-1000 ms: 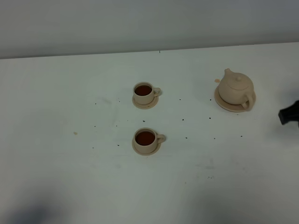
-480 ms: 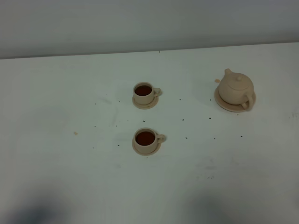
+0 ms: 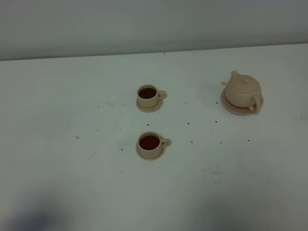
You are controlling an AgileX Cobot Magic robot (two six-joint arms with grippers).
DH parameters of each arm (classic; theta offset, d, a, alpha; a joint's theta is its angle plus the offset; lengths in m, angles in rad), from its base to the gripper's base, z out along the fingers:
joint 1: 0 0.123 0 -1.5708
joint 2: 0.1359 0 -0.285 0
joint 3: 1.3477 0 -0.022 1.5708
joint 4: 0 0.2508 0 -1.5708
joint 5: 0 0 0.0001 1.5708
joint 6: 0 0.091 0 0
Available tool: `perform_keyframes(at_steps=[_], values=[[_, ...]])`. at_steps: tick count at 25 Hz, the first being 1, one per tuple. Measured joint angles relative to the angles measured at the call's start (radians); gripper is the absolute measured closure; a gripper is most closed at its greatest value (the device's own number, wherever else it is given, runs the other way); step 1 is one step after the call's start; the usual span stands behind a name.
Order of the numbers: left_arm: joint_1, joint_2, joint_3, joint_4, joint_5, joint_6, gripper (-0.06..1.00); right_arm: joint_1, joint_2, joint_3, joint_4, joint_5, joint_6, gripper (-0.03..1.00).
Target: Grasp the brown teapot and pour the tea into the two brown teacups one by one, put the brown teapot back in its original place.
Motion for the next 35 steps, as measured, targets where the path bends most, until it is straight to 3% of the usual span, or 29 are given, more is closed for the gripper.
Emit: perform_keyframes(at_steps=[11, 26, 35], values=[[0.0, 0.0, 0.0, 0.0, 0.0, 0.0, 0.7, 0.0, -0.127, 0.004, 0.033, -0.027, -0.041, 0.61], [0.0, 0.0, 0.0, 0.0, 0.0, 0.0, 0.7, -0.001, -0.127, 0.02, 0.024, -0.024, -0.002, 0.62], [0.0, 0.0, 0.0, 0.0, 0.0, 0.0, 0.7, -0.25, -0.182, 0.02, 0.008, -0.023, 0.035, 0.63]])
